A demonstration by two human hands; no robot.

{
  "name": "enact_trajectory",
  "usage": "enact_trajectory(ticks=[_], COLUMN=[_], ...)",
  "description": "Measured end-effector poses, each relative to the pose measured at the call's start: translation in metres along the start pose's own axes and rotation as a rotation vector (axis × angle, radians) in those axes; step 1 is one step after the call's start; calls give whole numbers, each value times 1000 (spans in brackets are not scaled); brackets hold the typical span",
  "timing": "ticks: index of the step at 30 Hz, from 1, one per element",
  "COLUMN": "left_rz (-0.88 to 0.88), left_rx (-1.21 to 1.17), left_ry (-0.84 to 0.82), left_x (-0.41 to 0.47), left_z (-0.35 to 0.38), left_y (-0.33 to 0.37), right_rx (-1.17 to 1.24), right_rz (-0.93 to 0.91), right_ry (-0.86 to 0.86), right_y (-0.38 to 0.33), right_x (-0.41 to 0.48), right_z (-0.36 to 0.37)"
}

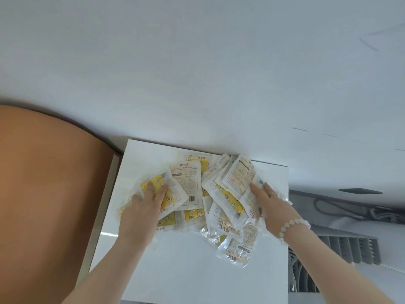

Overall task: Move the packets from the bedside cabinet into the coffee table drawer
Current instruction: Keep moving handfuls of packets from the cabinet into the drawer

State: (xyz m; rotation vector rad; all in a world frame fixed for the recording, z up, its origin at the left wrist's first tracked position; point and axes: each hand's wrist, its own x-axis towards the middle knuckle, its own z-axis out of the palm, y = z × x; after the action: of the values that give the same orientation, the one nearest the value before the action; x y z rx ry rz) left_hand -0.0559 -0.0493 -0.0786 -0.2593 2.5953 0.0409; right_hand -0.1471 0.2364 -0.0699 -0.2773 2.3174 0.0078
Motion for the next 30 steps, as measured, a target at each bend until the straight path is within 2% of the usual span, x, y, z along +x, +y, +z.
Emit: enact_trajectory(ticks=[2, 4, 7, 8, 10, 11, 14, 16, 19, 22, 25, 30], left_rz=[33, 118, 153, 153, 114, 79, 25, 82, 157, 74, 22, 1], left_rx=[-7, -22, -24, -27, -45, -66, -55, -38, -46, -29, 52, 29], left_ry=[-45, 25, 116, 104, -61, -79, 12, -16, 132, -24, 26, -31], left_x=[-4, -5, -6, -7, -12, -14, -18, -21, -19, -24, -25, -27], left_z=[1, 11, 18, 16, 4, -2, 4, 5, 18, 8, 7, 3], left_y=[-2, -6, -7, -6, -3, -2, -5, -3, -4, -1, 1, 3], right_rx=[47, 100, 215, 263, 340, 363, 415, 449, 567, 635, 663, 698], right_rz=[5, 28, 104, 132, 177, 193, 192, 165, 177, 305, 363, 470], right_ry=[28, 66, 139, 167, 205, 209, 212, 203, 175, 227, 263, 366], right_y=[2, 1, -6, -8, -11, -12, -16, -19, -28, -36, -40, -41], right_x=[-7, -16, -27, -31, -36, -37, -40, -40, -44, -45, -42, -42], right_z=[3, 6, 17, 21, 30, 35, 47, 53, 57, 63, 70, 74])
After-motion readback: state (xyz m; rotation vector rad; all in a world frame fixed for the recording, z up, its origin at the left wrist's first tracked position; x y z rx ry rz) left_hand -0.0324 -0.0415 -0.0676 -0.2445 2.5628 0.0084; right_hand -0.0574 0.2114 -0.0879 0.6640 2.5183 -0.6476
